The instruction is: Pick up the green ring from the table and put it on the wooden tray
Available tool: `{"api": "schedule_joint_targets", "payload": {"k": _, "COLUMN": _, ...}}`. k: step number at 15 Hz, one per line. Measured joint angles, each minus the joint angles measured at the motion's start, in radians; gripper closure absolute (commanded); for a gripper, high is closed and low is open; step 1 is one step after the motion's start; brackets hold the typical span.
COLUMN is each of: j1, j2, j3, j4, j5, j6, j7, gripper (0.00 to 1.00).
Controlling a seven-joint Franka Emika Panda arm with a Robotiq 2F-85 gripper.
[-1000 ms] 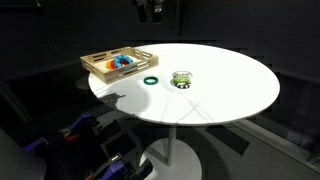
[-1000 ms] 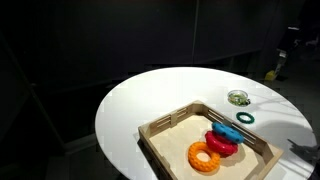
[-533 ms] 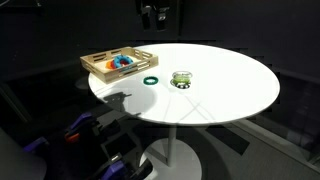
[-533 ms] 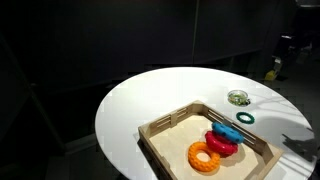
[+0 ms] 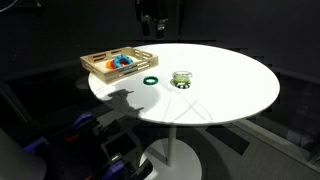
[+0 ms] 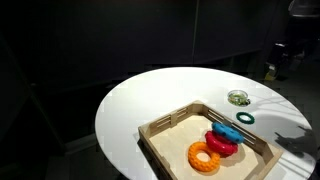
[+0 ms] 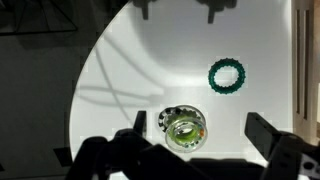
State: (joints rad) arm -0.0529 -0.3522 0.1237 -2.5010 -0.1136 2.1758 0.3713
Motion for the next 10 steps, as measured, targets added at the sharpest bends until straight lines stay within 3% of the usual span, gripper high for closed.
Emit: {"api": "schedule_joint_targets", "payload": {"k": 10, "j1": 0.089, "j2": 0.175, "j3": 0.000, "j4": -0.073, "j5": 0.145, "j6": 0.276, "j7": -0.012, "gripper": 0.00}}
